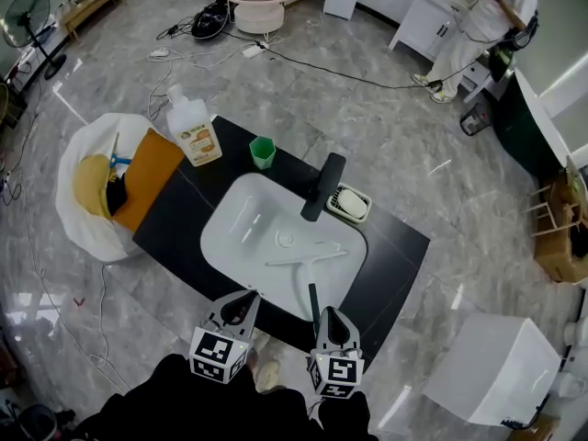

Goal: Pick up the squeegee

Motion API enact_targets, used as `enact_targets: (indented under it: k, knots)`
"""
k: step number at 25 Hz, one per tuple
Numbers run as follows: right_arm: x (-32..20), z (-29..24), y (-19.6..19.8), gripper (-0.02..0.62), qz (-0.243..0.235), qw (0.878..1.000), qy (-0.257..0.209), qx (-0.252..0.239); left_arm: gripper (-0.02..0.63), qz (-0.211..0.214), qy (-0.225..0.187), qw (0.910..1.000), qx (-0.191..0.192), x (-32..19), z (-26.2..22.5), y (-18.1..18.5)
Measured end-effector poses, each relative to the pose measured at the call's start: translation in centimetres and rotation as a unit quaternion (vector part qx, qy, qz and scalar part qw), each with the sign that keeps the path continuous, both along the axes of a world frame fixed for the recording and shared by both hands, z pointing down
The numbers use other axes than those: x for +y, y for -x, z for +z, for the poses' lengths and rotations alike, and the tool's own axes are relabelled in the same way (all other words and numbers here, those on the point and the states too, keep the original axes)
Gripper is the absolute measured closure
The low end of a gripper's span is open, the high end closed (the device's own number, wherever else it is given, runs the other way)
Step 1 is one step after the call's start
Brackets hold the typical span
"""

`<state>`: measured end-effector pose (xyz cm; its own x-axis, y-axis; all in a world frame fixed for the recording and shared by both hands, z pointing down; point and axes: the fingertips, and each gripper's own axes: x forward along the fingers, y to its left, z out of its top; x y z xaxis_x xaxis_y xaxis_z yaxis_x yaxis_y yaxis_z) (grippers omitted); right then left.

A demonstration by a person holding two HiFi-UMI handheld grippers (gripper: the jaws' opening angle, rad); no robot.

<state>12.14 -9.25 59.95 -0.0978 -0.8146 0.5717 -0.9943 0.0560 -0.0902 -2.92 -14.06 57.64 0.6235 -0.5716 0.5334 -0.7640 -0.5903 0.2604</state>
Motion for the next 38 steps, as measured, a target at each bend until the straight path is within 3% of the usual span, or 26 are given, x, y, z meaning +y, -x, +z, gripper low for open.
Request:
enact_targets:
  k: [6, 15, 20, 38]
  knots:
    - [-0.4, 3.2, 0.1, 0.578, -0.007, 0.999, 0.051, 0.001, 0.575, -0.001, 0.013, 0.9999, -0.004, -0.6, 1.7, 0.3]
    - [-1.2, 7.8, 0.4, 0.425, -0.024, 0.991, 0.131, 0.005, 0.575, -0.008, 0.021, 0.9997, -0.005, -1.9, 2.5, 0.5]
    - [-1.4, 10.5, 0.6, 0.376, -0.029, 0.984, 0.174, 0.005, 0.575, -0.011, 0.027, 0.9995, -0.006, -2.3, 3.3, 0.4]
    - [-1.7, 16.0, 1.1, 0.382, -0.057, 0.958, 0.280, 0.033, 0.575, -0.025, 0.043, 0.9987, -0.013, -4.9, 5.1, 0.5]
